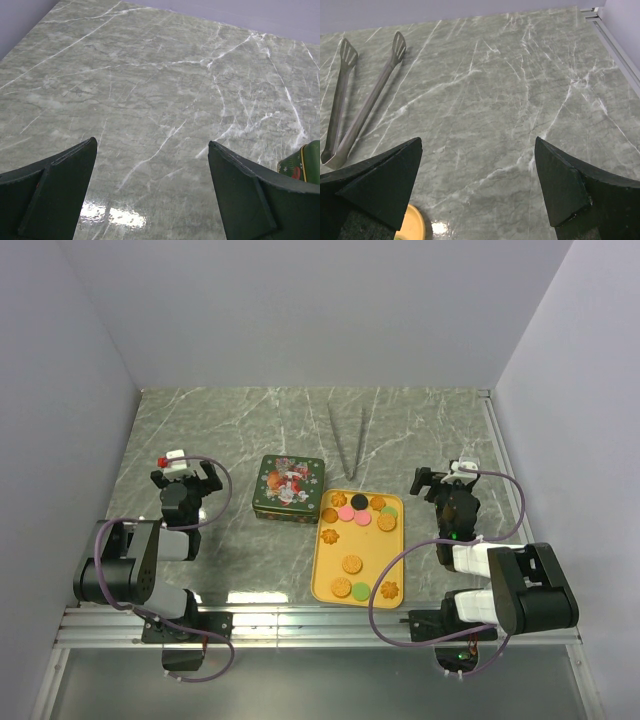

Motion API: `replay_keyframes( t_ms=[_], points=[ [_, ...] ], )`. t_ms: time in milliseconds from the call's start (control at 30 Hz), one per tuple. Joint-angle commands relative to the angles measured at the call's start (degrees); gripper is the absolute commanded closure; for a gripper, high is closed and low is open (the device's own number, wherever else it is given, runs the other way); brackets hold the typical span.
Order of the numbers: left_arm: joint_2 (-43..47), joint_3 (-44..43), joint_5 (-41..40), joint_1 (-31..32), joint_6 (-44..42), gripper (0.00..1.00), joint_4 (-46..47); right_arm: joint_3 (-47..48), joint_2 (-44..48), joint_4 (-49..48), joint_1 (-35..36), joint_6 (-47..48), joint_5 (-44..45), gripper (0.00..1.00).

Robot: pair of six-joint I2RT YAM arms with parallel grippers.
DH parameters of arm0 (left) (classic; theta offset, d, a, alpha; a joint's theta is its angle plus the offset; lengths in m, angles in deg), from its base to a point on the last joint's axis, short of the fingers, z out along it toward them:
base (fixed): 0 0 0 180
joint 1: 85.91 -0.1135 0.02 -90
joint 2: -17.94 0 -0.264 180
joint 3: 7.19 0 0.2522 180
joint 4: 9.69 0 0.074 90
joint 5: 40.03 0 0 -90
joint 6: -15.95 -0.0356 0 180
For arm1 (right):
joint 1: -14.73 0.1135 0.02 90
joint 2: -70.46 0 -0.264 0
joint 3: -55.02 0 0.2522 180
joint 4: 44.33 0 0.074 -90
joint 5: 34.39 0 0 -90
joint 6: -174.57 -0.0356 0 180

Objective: Pack the cookies

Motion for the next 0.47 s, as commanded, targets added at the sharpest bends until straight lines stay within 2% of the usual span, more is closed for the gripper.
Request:
replay_keyframes(
  t_ms=[0, 433],
  points=[
    [0.3, -0.2, 0.6, 0.1, -0.9, 0.01, 3.7, 1.8, 0.0, -2.3, -0.5, 0.7, 0.2, 0.0],
    [0.4, -0.1, 0.6, 0.2, -0.9, 0.01, 3.8, 1.8, 0.0, -2.2, -0.4, 0.6, 0.1, 0.0]
  ],
)
